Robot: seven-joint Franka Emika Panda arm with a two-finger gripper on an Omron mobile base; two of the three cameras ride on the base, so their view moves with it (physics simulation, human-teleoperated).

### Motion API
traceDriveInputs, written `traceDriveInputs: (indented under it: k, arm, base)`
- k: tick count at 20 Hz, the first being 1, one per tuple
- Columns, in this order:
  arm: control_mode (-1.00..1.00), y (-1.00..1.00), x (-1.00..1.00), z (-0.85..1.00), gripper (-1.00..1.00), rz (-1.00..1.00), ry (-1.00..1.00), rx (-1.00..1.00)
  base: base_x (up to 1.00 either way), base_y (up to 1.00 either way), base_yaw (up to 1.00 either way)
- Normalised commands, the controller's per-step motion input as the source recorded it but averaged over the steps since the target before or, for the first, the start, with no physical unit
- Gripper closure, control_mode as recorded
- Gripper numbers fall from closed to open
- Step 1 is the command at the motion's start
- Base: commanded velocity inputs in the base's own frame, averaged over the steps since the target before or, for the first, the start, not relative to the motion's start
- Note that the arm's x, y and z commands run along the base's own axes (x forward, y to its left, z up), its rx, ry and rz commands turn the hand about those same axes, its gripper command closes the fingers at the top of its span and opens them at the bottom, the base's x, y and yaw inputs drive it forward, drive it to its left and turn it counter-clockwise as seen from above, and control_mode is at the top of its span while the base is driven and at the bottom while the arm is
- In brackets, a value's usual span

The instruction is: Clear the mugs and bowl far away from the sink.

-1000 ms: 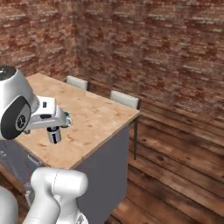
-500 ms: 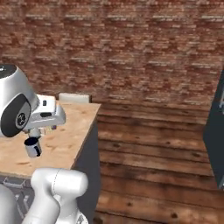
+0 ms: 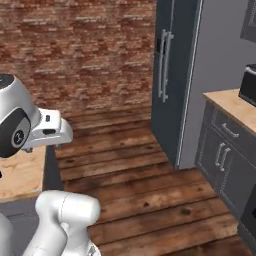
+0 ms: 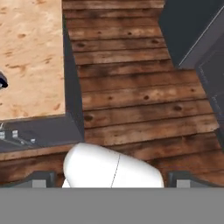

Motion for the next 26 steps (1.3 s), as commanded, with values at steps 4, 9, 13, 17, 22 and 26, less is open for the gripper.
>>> traceDriveInputs:
  k: [4,9,13,17,22,26]
  arm:
    - [1.00,0.00,0.00,0.00,-1.00,0.00,0.00,0.00]
    - [1.00,0.00,0.00,0.00,-1.00,0.00,0.00,0.00]
    - [1.00,0.00,0.00,0.00,-1.00,0.00,0.00,0.00]
    - [1.00,0.00,0.00,0.00,-1.00,0.00,0.00,0.00]
    - [1.00,0.00,0.00,0.00,-1.00,0.00,0.00,0.00]
    - [1.00,0.00,0.00,0.00,-1.00,0.00,0.00,0.00]
  base:
    - [-0.03,-0.79,-0.73]
    - [0.00,-0.68,-0.80]
    - [0.00,-0.68,-0.80]
    - [0.00,-0.79,-0.78]
    - [-0.01,-0.79,-0.76]
    - [-0.05,-0.93,-0.65]
